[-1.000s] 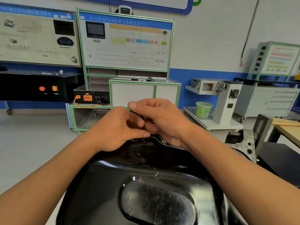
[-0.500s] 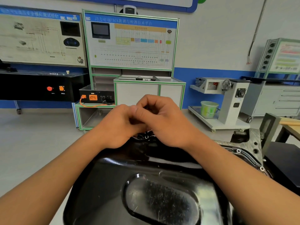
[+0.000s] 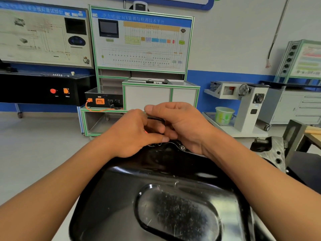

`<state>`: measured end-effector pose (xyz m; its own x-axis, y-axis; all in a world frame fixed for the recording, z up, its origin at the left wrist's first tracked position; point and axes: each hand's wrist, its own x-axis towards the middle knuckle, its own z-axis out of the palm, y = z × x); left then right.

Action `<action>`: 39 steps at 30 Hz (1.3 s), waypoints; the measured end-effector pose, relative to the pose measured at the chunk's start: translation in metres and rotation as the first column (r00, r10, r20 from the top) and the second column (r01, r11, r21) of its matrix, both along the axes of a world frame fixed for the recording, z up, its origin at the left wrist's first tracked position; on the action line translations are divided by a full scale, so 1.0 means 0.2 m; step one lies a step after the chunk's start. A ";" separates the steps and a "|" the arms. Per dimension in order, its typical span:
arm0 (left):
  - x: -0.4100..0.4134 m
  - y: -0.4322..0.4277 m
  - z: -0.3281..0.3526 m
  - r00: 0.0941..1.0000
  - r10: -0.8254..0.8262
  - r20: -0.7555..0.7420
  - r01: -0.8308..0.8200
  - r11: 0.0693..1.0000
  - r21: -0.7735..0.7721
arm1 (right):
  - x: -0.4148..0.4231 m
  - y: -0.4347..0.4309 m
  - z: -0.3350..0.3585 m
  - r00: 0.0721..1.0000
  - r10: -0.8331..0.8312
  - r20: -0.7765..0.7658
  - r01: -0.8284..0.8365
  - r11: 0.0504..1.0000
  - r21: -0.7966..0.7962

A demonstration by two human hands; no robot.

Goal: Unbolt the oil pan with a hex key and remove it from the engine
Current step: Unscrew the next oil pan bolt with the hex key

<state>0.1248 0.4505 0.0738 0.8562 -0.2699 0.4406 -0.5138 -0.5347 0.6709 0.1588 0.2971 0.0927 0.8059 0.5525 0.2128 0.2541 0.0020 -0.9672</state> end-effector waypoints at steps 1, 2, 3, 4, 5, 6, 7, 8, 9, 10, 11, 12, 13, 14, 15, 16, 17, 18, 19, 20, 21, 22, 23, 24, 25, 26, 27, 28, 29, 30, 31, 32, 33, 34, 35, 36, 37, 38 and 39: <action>0.00 0.00 0.00 1.000 0.015 0.014 -0.015 1.000 0.009 | 0.00 0.00 0.00 1.000 0.010 0.003 -0.010 1.000 -0.010; 0.01 0.00 0.00 0.998 0.039 0.039 -0.040 0.999 0.033 | -0.01 0.00 0.00 1.000 0.020 0.015 -0.020 1.000 -0.013; 0.01 0.00 0.00 0.996 0.061 0.064 -0.065 0.996 0.064 | -0.01 0.00 0.00 0.999 0.021 0.041 -0.020 1.000 -0.016; 0.01 0.00 0.00 0.994 0.071 0.080 -0.078 0.993 0.093 | -0.01 0.00 -0.01 0.997 0.017 0.077 -0.016 1.000 -0.012; 0.02 0.00 -0.01 0.993 0.081 0.091 -0.090 0.990 0.107 | -0.02 0.00 -0.01 0.994 0.014 0.113 -0.015 1.000 0.003; 0.02 0.01 -0.01 0.990 0.097 0.101 -0.108 0.989 0.103 | -0.01 0.00 -0.01 0.990 0.018 0.138 -0.021 0.999 0.025; 0.03 0.01 -0.01 0.988 0.115 0.107 -0.126 0.988 0.093 | -0.01 -0.01 -0.01 0.988 0.024 0.150 -0.031 0.998 0.048; 0.03 0.02 -0.01 0.987 0.124 0.107 -0.133 0.988 0.080 | -0.01 -0.02 -0.01 0.987 0.031 0.158 -0.042 0.997 0.066; 0.03 0.02 -0.02 0.988 0.120 0.100 -0.126 0.990 0.060 | -0.01 -0.03 -0.01 0.986 0.035 0.165 -0.049 0.996 0.077; 0.03 0.02 -0.02 0.991 0.108 0.082 -0.111 0.993 0.027 | 0.00 -0.05 -0.01 0.984 0.039 0.174 -0.054 0.995 0.084; 0.03 0.03 -0.02 0.993 0.101 0.054 -0.100 0.995 -0.008 | 0.00 -0.06 -0.02 0.983 0.045 0.176 -0.063 0.993 0.097; 0.03 0.03 -0.02 0.995 0.099 0.031 -0.098 0.995 -0.029 | 0.01 -0.06 -0.02 0.983 0.051 0.179 -0.072 0.991 0.111; 0.03 0.03 -0.02 0.995 0.100 0.014 -0.099 0.994 -0.038 | 0.01 -0.06 -0.02 0.982 0.053 0.184 -0.076 0.990 0.116; 0.03 0.03 -0.03 0.995 0.101 0.007 -0.101 0.994 -0.038 | 0.01 -0.06 -0.03 0.980 0.049 0.191 -0.071 0.991 0.112; 0.03 0.03 -0.02 0.995 0.101 0.003 -0.101 0.994 -0.032 | 0.01 -0.05 -0.02 0.981 0.039 0.189 -0.060 0.992 0.108; 0.03 0.03 -0.02 0.995 0.097 0.004 -0.097 0.995 -0.017 | 0.01 -0.03 -0.02 0.984 0.018 0.178 -0.038 0.993 0.109; 0.03 0.03 -0.02 0.996 0.090 0.009 -0.090 0.996 0.003 | 0.01 -0.01 -0.02 0.986 -0.007 0.165 -0.010 0.994 0.108; 0.03 0.03 -0.02 0.996 0.084 0.018 -0.084 0.996 0.022 | 0.01 0.00 -0.01 0.988 -0.029 0.154 0.014 0.995 0.099; 0.03 0.02 -0.02 0.996 0.087 0.027 -0.088 0.996 0.034 | 0.00 0.01 -0.01 0.989 -0.040 0.139 0.028 0.996 0.083; 0.04 0.02 -0.03 0.995 0.095 0.034 -0.096 0.994 0.041 | 0.00 0.02 -0.01 0.993 -0.036 0.117 0.029 0.998 0.063; 0.04 0.02 -0.03 0.994 0.104 0.037 -0.105 0.993 0.046 | 0.00 0.02 0.00 0.996 -0.018 0.083 0.015 0.999 0.043; 0.03 0.02 -0.03 0.994 0.099 0.037 -0.101 0.994 0.047 | -0.01 0.02 0.00 0.999 0.008 0.047 -0.009 1.000 0.025; 0.02 0.01 -0.02 0.996 0.084 0.036 -0.085 0.995 0.043 | -0.01 0.01 0.00 0.999 0.033 0.022 -0.034 0.999 0.009; 0.02 0.01 -0.02 0.997 0.064 0.044 -0.066 0.997 0.045 | -0.01 0.01 0.00 0.999 0.049 0.019 -0.049 0.999 -0.007; 0.02 0.01 -0.02 0.997 0.050 0.060 -0.054 0.997 0.055 | -0.01 0.01 0.00 0.998 0.051 0.033 -0.051 0.999 -0.018; 0.02 0.01 -0.01 0.995 0.050 0.081 -0.056 0.996 0.071 | -0.01 0.01 0.00 0.998 0.046 0.052 -0.045 0.999 -0.020; 0.02 0.01 -0.01 0.994 0.061 0.095 -0.069 0.994 0.085 | 0.00 0.01 0.00 0.997 0.036 0.072 -0.036 0.999 -0.013; 0.03 0.01 -0.01 0.992 0.078 0.103 -0.088 0.991 0.101 | -0.01 0.01 -0.01 0.995 0.025 0.095 -0.025 1.000 -0.001; 0.03 0.01 -0.01 0.990 0.096 0.105 -0.108 0.988 0.114 | -0.01 0.01 -0.01 0.992 0.019 0.122 -0.020 1.000 0.008; 0.03 0.01 -0.02 0.988 0.112 0.111 -0.125 0.984 0.123 | -0.01 0.00 -0.01 0.988 0.018 0.151 -0.019 1.000 0.010; 0.04 0.01 -0.02 0.986 0.123 0.116 -0.138 0.982 0.126 | -0.02 -0.01 -0.01 0.984 0.017 0.177 -0.018 1.000 0.006; 0.04 0.01 -0.02 0.984 0.129 0.120 -0.144 0.982 0.126 | -0.02 -0.03 -0.01 0.980 0.009 0.201 -0.010 1.000 0.002; 0.04 0.01 -0.02 0.984 0.127 0.121 -0.142 0.981 0.129 | -0.02 -0.06 -0.01 0.974 -0.013 0.228 0.012 1.000 0.004; 0.04 0.01 -0.02 0.985 0.121 0.120 -0.137 0.981 0.134 | -0.01 -0.08 -0.01 0.965 -0.050 0.256 0.047 0.999 0.018; 0.04 0.01 -0.01 0.987 0.114 0.113 -0.128 0.983 0.129 | -0.01 -0.10 -0.01 0.957 -0.089 0.276 0.080 0.996 0.044; 0.04 0.01 -0.01 0.988 0.113 0.104 -0.125 0.985 0.123 | 0.00 -0.11 -0.01 0.951 -0.115 0.285 0.098 0.993 0.073; 0.04 0.01 -0.01 0.988 0.118 0.100 -0.130 0.984 0.124 | 0.00 -0.12 -0.01 0.951 -0.121 0.285 0.098 0.991 0.095; 0.04 0.02 -0.01 0.986 0.130 0.104 -0.143 0.982 0.126 | 0.00 -0.12 -0.02 0.952 -0.111 0.285 0.083 0.991 0.108; 0.04 0.02 -0.01 0.985 0.133 0.113 -0.148 0.980 0.132 | 0.00 -0.12 -0.02 0.953 -0.092 0.290 0.063 0.992 0.110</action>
